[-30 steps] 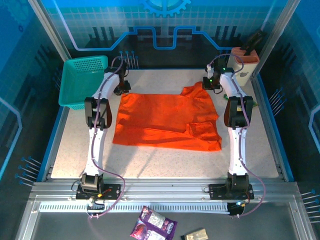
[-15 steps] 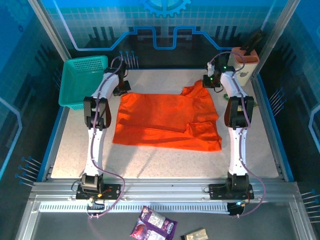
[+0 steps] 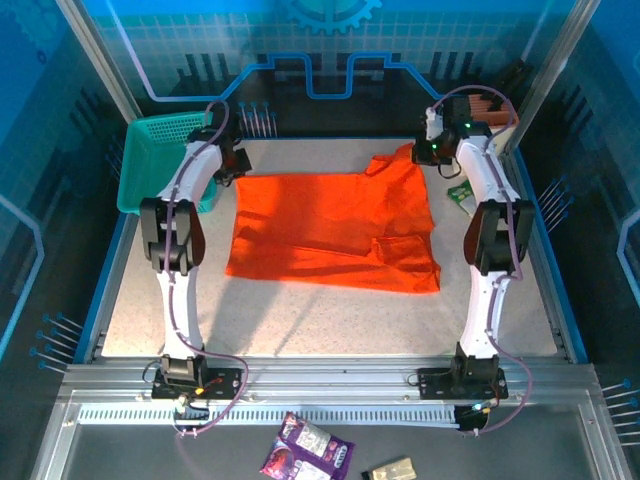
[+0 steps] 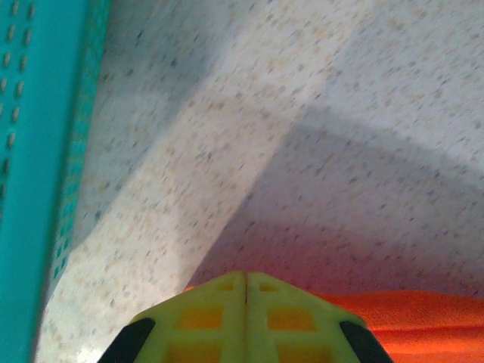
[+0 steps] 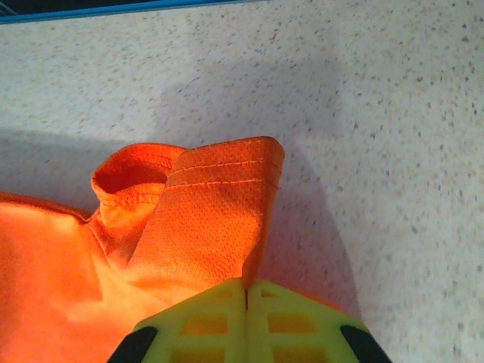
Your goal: Fold the inside-out t-shirt
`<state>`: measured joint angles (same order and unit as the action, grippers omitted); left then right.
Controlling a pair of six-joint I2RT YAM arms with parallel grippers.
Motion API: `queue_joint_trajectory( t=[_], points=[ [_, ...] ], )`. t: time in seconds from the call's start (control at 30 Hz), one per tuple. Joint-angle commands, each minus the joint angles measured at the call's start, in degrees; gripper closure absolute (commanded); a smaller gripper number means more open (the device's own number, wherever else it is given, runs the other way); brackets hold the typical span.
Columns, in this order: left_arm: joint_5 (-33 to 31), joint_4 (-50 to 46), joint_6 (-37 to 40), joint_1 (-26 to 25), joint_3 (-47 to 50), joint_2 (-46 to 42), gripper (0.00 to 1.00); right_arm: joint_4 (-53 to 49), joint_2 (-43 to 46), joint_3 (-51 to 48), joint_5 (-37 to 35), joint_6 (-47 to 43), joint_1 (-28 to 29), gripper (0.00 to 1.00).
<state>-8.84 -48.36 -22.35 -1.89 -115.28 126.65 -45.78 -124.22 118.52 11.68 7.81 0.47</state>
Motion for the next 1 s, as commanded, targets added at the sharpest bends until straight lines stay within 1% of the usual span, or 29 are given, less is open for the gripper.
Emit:
queue_joint_trajectory(
  t=[0.0,0.3,0.4,0.57,0.7,0.8,0.97],
  points=[
    [1.8,4.6,-1.9,1.8,7.1,-6.2,1.00,-0.1,6.7,-6.4,1.6,2.2,0.7,1.00],
    [6.0,12.8,-4.7,3.2,28.2,-19.2,1.00,2.2,20.9,-27.0,1.2,7.7,2.1,1.00],
    [7.1,15.0,-5.5,3.2,33.8,-22.4,1.00,4.2,25.0,-34.3,0.9,9.3,2.5,1.00],
    [8.1,16.8,-6.5,3.3,40.2,-25.3,1.00,6.6,30.2,-44.7,0.4,11.4,3.3,1.00],
    [7.8,17.7,-7.1,3.3,44.8,-28.6,1.00,7.6,34.4,-51.0,-1.2,12.3,3.5,1.00],
    [8.0,18.1,-7.4,3.4,47.0,-30.6,1.00,8.3,36.9,-53.9,-2.3,12.7,3.1,1.00],
    [7.6,16.9,-7.6,3.5,46.3,-32.3,1.00,8.3,38.9,-54.4,-2.8,13.1,2.7,1.00]
  ],
)
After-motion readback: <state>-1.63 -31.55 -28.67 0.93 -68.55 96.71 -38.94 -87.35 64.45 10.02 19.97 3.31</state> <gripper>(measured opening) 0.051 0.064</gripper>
